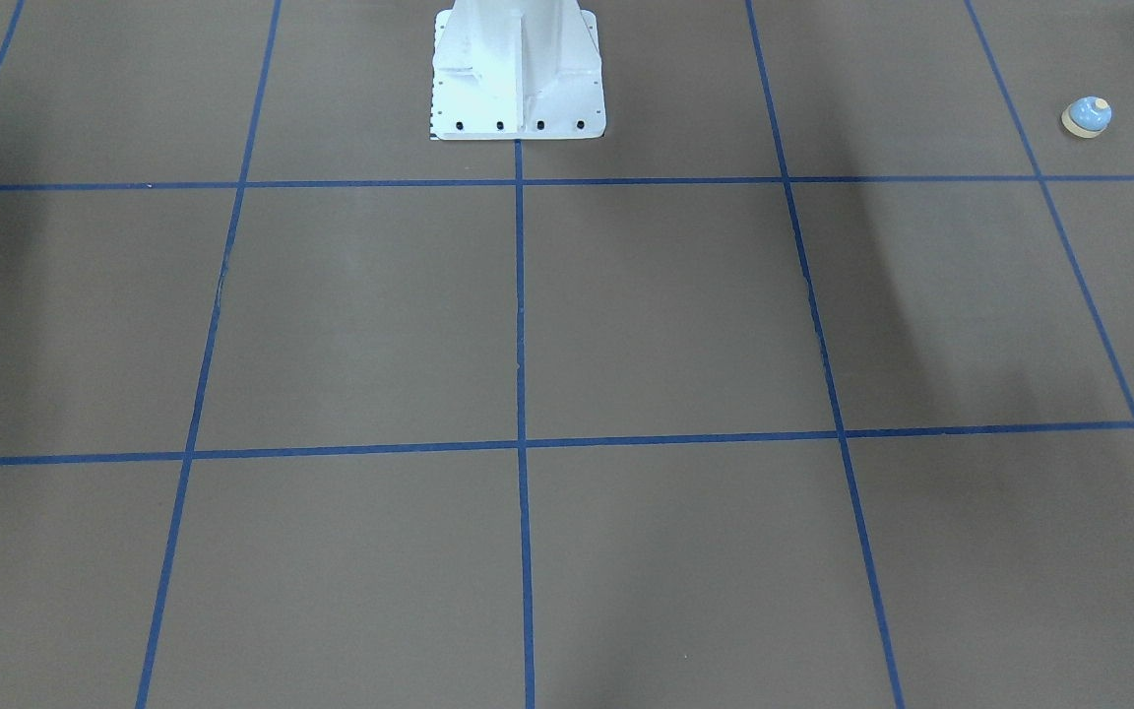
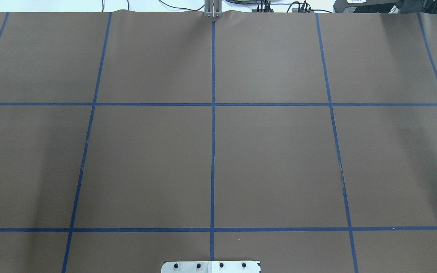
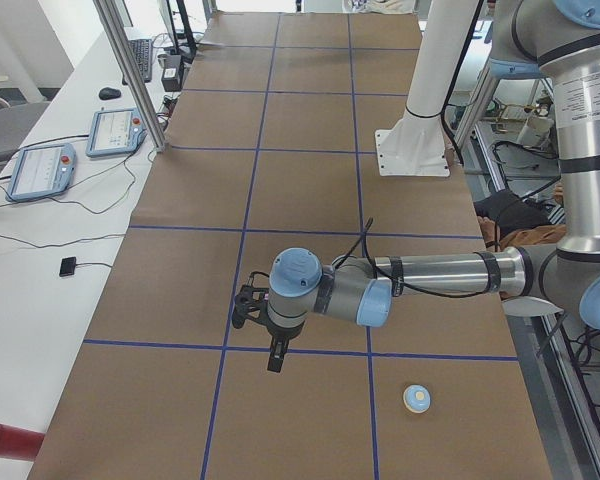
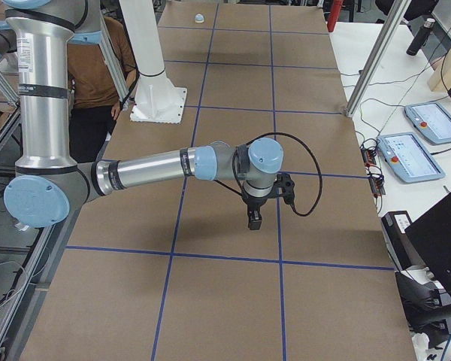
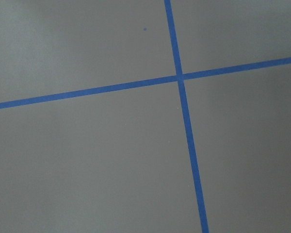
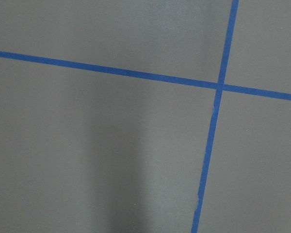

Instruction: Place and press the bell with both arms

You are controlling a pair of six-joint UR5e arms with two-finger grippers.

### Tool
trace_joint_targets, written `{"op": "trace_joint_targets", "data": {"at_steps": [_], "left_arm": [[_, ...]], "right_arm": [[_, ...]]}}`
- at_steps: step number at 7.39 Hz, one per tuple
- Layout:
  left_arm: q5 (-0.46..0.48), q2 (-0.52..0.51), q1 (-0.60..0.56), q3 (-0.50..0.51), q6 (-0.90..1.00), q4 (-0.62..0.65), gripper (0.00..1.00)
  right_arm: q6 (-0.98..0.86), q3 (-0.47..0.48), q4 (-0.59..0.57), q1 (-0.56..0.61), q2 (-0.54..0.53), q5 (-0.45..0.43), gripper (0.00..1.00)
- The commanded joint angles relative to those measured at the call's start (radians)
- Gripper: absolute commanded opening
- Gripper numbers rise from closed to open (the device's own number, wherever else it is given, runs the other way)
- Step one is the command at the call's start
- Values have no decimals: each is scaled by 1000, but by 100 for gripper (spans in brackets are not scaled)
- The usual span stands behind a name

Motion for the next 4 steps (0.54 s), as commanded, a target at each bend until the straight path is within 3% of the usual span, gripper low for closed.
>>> {"op": "trace_joint_targets", "data": {"at_steps": [1,4], "left_arm": [[-2,9,1,-12,7,-5,100],[0,21,3,-14,10,-13,100]], "right_arm": [[-2,-3,0,0,-11,-1,100],[9,-2,2,0,-10,0,100]]}}
